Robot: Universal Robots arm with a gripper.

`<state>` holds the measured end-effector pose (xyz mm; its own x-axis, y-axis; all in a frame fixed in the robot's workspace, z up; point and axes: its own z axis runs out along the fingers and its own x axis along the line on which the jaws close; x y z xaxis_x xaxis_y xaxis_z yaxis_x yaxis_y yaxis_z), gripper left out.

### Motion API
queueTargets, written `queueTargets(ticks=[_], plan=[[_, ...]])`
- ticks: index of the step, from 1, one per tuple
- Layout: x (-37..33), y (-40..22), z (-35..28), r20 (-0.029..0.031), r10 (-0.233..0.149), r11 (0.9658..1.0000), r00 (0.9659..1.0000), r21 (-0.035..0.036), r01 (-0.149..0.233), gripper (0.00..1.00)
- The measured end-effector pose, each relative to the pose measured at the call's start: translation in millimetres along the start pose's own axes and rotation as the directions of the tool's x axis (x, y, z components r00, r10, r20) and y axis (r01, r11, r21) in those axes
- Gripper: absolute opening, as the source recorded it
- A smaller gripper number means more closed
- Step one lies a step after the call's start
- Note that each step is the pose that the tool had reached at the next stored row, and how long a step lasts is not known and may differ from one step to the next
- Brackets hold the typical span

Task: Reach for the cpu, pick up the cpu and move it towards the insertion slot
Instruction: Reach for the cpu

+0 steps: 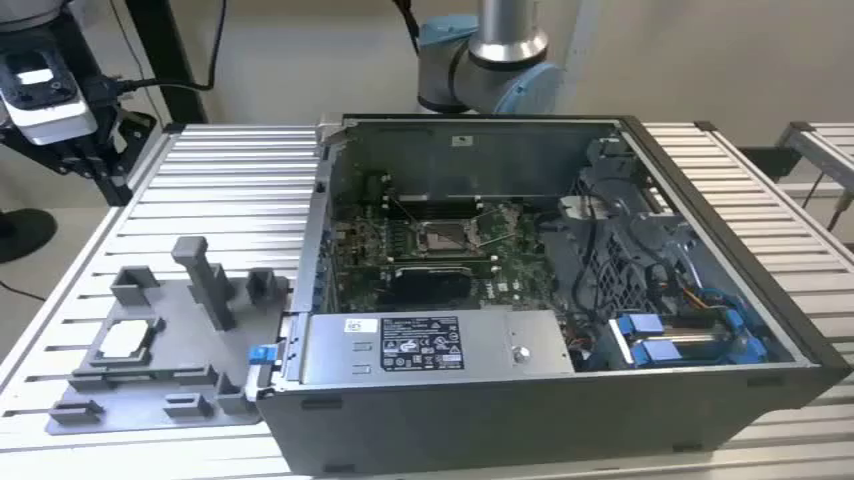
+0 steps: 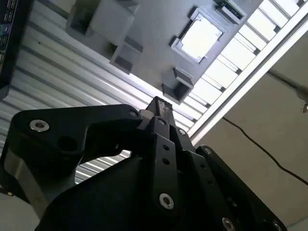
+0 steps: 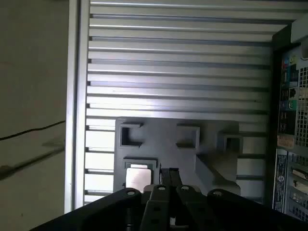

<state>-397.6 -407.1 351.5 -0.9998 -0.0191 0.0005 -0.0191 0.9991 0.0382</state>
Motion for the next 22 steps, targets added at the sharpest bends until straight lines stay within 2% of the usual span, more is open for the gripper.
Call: queueTargets(ticks=[14,17,22], plan=[[1.2,-0.7,0.0,0.0,0.0,1.0,1.0,0.0,0.0,0.0],[5.1,-4.8,-0.1,-0.0001,0.0,1.0,1.0,0.0,0.0,0.0],[11.7,-17.2,-0.3,0.0,0.0,1.0,1.0,0.0,0.0,0.0]])
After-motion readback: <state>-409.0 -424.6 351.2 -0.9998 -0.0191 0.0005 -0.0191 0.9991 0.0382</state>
